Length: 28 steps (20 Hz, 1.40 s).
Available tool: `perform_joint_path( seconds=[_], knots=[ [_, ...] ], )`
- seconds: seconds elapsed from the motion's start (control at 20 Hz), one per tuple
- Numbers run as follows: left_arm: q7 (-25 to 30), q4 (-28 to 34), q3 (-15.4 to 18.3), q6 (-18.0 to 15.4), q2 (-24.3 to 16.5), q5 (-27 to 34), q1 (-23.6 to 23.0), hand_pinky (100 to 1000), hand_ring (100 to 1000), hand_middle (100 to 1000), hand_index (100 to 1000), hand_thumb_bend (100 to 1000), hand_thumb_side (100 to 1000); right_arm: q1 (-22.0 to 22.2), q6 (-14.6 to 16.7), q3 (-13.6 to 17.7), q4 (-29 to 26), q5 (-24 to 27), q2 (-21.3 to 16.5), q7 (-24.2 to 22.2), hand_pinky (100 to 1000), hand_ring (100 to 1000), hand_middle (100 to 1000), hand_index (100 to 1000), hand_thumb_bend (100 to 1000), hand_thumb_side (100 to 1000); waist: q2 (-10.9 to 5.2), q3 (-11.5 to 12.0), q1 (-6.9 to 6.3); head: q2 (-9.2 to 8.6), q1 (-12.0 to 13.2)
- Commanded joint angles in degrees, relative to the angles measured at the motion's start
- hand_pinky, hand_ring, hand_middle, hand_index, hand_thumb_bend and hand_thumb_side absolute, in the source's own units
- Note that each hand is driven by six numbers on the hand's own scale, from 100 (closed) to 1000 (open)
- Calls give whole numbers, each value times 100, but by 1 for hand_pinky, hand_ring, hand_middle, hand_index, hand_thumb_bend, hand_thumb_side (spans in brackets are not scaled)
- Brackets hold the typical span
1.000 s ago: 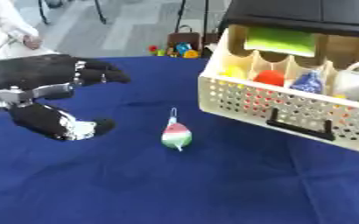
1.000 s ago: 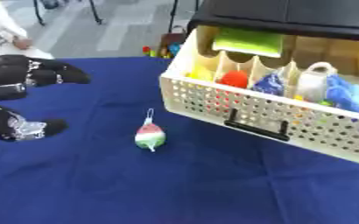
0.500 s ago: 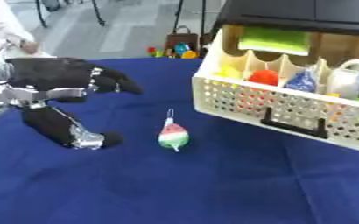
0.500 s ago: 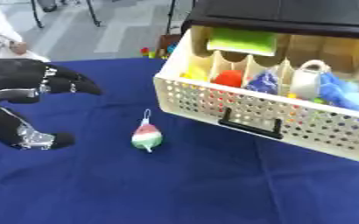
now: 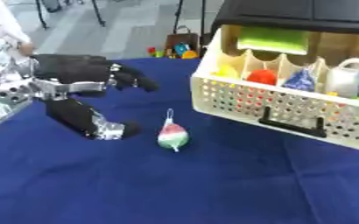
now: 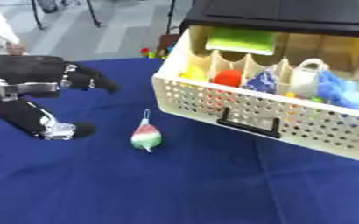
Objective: Pick up objects from table and place into drawer.
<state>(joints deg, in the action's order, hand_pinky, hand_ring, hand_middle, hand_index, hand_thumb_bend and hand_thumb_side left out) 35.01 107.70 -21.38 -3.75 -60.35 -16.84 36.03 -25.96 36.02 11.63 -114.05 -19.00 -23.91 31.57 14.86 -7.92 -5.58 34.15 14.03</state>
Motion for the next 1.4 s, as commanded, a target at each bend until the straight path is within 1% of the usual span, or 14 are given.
perform_joint_path(
  seconds=[0.05,0.3,0.6,0.65,1.0,1.4],
  knots=[
    [86,-258,-106,162,36,50,157,711,893,838,1000,329,997,-91,38,6,-54,42,-59,40,581,600,622,730,100,624,-89,-18,7,21,41],
    [244,-673,-262,316,240,215,278,710,901,837,1000,344,1000,-123,31,27,-54,44,-74,79,581,600,628,730,100,621,-69,-63,-17,68,52],
    [462,-951,-388,333,425,302,399,716,908,845,1000,369,1000,-140,6,37,-54,32,-62,119,582,599,628,730,100,624,-39,-105,-31,87,59],
    [472,-983,-402,324,444,286,400,718,909,850,1000,386,1000,-141,0,38,-54,28,-59,124,583,599,627,730,100,625,-33,-109,-33,83,56],
    [543,-1261,-506,222,592,161,367,724,912,849,1000,424,1000,-151,-40,42,-54,14,-33,149,586,597,628,729,100,630,3,-138,-60,92,56],
    [310,-1320,-555,18,629,80,282,730,923,860,1000,436,1000,-154,-64,52,-54,5,-17,186,587,597,631,728,100,630,16,-140,-58,67,11]
  ],
)
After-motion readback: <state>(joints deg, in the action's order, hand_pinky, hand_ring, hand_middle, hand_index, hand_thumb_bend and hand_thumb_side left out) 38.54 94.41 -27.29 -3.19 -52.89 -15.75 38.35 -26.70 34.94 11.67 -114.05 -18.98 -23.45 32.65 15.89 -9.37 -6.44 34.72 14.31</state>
